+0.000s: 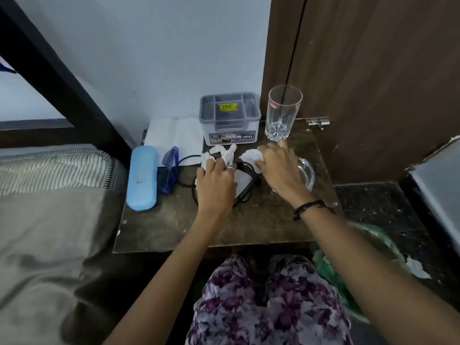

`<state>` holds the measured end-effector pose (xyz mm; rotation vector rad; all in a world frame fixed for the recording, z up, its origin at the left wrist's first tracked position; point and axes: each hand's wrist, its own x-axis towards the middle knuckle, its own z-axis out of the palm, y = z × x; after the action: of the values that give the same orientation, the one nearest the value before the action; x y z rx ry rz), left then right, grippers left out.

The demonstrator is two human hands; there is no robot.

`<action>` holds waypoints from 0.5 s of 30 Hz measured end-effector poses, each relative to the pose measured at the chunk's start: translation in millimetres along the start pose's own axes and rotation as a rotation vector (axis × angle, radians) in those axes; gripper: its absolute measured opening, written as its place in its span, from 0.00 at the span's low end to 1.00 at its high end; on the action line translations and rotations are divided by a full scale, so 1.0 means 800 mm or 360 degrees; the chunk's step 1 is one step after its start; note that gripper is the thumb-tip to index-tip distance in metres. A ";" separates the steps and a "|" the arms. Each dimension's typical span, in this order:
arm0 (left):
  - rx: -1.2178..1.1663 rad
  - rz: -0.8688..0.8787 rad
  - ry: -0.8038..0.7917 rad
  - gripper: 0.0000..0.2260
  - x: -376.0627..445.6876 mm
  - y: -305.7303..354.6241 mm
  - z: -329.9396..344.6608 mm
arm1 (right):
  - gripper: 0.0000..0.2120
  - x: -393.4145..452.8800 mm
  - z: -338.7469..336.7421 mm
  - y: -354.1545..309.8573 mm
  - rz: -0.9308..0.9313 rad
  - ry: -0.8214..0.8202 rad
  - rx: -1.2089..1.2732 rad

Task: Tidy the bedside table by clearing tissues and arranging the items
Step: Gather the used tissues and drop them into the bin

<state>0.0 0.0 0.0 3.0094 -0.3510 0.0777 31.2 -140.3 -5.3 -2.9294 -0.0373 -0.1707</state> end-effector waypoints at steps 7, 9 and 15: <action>0.0208 -0.0047 0.0289 0.08 0.020 0.000 0.036 | 0.07 0.024 0.031 0.013 0.0019 0.0179 -0.0095; 0.0052 -0.0035 0.0394 0.07 0.016 -0.004 0.039 | 0.06 0.022 0.033 0.013 0.0027 0.0268 -0.0042; -0.0630 -0.0307 0.0796 0.06 -0.018 0.022 -0.010 | 0.06 -0.010 0.004 0.011 0.0195 0.0696 0.0538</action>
<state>-18.2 -12.8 8.8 2.5009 -0.0180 0.6446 23.6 -148.5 -11.5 -2.4898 0.1626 -0.7037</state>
